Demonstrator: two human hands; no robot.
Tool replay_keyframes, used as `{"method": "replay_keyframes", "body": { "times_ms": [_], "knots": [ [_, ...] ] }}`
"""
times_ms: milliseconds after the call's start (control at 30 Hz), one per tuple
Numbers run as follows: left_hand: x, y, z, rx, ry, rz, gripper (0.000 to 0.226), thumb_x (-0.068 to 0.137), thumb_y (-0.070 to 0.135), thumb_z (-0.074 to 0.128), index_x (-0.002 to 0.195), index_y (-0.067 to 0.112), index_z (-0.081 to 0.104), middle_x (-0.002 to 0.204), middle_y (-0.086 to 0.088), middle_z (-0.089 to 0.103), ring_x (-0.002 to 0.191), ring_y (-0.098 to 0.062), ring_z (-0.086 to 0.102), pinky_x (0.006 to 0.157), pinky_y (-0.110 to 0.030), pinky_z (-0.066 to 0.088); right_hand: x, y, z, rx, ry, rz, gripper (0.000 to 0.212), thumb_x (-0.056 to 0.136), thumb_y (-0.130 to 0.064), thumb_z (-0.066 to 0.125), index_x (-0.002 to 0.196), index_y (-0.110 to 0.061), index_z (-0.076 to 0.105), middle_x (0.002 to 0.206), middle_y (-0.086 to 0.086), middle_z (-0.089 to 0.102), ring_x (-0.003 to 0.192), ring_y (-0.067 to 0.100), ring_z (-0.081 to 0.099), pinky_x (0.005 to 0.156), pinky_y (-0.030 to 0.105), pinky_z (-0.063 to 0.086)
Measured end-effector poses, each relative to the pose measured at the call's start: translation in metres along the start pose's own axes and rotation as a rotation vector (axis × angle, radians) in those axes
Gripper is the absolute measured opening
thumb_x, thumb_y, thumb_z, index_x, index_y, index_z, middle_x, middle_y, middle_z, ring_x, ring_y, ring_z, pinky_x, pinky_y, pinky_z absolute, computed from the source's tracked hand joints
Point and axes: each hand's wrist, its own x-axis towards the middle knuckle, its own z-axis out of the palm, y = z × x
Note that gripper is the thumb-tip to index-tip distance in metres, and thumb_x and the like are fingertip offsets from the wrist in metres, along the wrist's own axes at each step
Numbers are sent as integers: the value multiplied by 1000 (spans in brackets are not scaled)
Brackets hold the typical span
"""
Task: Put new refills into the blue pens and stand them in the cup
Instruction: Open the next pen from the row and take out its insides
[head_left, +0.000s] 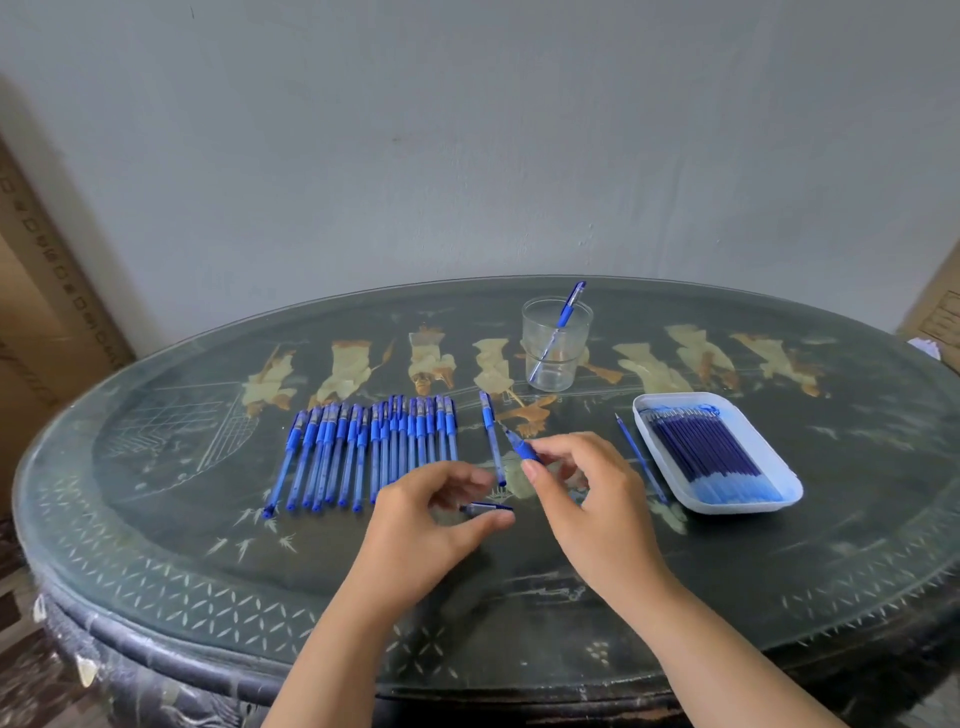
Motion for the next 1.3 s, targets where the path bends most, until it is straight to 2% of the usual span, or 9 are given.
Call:
{"method": "replay_keyframes", "body": {
  "times_ms": [100, 233, 400, 533, 633, 833, 1000, 1200, 1300],
  "knots": [
    [0, 11, 6, -228, -85, -70, 37, 63, 28, 86, 95, 17, 72, 92, 2, 75, 88, -14, 71, 85, -30, 57, 6, -22, -1, 305, -72, 256, 14, 87, -18, 73, 91, -30, 69, 88, -10, 70, 83, 6, 65, 75, 19, 50],
    [-1, 14, 8, -277, -73, -73, 17, 75, 9, 81, 89, 9, 71, 87, -6, 74, 85, -24, 71, 83, -41, 58, 11, -31, -5, 456, -116, 390, 11, 85, -15, 74, 92, -23, 72, 88, -4, 73, 84, 10, 68, 75, 24, 54],
    [-1, 13, 7, -272, -33, -46, 14, 78, 3, 79, 86, 11, 69, 85, -4, 73, 81, -22, 71, 76, -33, 57, 25, -40, -13, 508, -158, 428, 12, 88, -22, 71, 99, -25, 72, 89, 0, 72, 81, 16, 71, 66, 32, 59],
    [-2, 14, 7, -255, -23, -37, 15, 77, 1, 78, 85, 11, 70, 82, -1, 73, 77, -15, 70, 72, -23, 54, 38, -44, -20, 484, -137, 406, 8, 88, -20, 71, 93, -20, 76, 86, -4, 75, 76, 10, 70, 60, 25, 56],
    [-1, 14, 6, -227, -22, -35, 15, 77, 1, 78, 83, 12, 70, 81, 1, 73, 76, -12, 69, 69, -19, 53, 46, -48, -24, 488, -136, 418, 9, 89, -22, 68, 94, -23, 76, 84, -6, 74, 73, 6, 66, 63, 25, 56],
    [-3, 15, 5, -194, -22, -27, 16, 77, 0, 78, 80, 14, 71, 81, 1, 73, 75, -15, 69, 65, -17, 52, 61, -53, -31, 439, -135, 360, 9, 99, -19, 55, 99, -17, 63, 78, 2, 75, 70, 17, 72, 67, 37, 59],
    [-3, 17, 3, -200, -6, -25, 16, 77, 1, 79, 81, 14, 71, 79, 2, 73, 73, -10, 69, 67, -13, 50, 57, -52, -31, 471, -222, 397, 20, 89, -3, 67, 102, -19, 67, 86, 8, 73, 82, 19, 72, 74, 31, 59],
    [-4, 16, 2, -168, -25, -22, 15, 77, 3, 78, 83, 15, 72, 80, 2, 74, 75, -11, 70, 71, -15, 51, 73, -54, -38, 716, -58, 448, 23, 91, 4, 61, 101, -15, 69, 93, 8, 71, 83, 23, 70, 76, 39, 61],
    [-4, 13, -1, -163, -20, -38, 15, 78, 3, 78, 83, 15, 72, 80, 0, 74, 76, -14, 71, 72, -18, 54, 95, -47, -57, 791, 82, 446, 25, 92, 6, 59, 106, -12, 68, 84, 3, 68, 78, 19, 67, 74, 39, 61]
  ]
}}
